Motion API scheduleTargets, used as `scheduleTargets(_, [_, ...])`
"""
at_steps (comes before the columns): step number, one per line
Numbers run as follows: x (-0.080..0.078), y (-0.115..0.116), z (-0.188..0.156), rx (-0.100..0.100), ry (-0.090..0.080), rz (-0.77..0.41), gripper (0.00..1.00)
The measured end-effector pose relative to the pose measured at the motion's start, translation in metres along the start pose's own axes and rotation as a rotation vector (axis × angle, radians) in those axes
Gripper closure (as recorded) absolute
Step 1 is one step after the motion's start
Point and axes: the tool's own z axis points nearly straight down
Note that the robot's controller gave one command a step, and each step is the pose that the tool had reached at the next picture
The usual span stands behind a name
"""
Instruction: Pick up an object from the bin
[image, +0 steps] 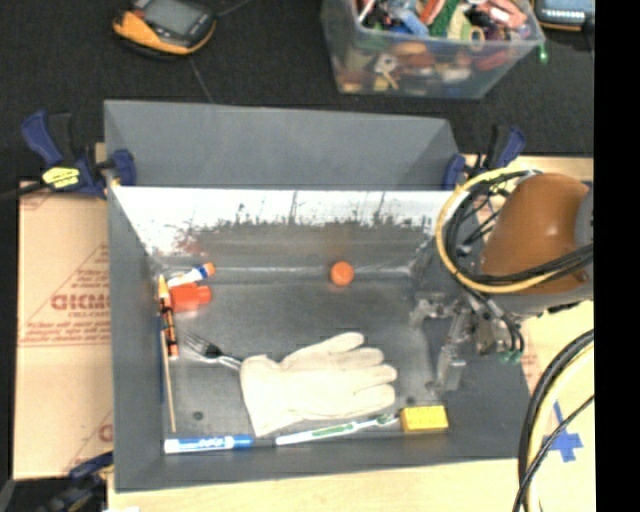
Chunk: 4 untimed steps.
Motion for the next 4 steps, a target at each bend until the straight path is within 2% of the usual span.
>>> scheduleTargets(1, [-0.002, 0.0, -0.004, 0.001, -0.007, -0.003, 0.0])
scheduleTargets(2, [0.006, 0.008, 0.009, 0.0, -0.008, 0.041, 0.0])
scheduleTargets(3, [-0.02, 0.023, 0.046, 0.001, -0.011, 0.03, 0.0])
scheduleTargets(4, [-0.003, 0.004, -0.021, 0.003, -0.021, 0.08, 0.0])
